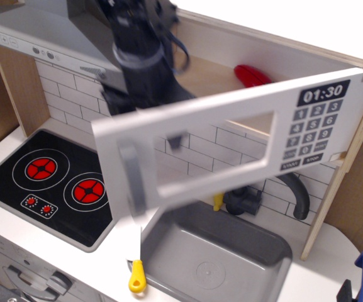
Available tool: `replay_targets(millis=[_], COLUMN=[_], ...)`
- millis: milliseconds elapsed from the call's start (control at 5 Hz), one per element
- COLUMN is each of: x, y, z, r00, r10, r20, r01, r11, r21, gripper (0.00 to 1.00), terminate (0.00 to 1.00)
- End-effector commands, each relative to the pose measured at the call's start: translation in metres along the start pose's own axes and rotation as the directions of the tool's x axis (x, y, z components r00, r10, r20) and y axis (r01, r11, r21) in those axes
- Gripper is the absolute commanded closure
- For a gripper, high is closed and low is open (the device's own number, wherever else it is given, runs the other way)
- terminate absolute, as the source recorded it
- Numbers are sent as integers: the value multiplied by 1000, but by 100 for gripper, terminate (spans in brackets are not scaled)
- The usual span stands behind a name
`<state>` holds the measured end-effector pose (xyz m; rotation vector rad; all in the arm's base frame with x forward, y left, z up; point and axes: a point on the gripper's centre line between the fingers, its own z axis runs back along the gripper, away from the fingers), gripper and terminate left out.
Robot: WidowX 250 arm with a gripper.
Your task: Open microwave
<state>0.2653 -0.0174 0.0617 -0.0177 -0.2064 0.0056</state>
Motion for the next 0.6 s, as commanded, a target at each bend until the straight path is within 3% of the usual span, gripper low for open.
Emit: replay_targets(millis=[0,200,400], x=[-26,-26,-26], y=[-45,-45,-45], z=[-6,-6,-6], r00=[997,997,997], r10=[-69,-69,-69], r20=[-44,-44,-44], r01=[68,68,68], r11=[997,997,997], r21=[-24,-24,-24], gripper=[0,0,0], terminate=[0,0,100])
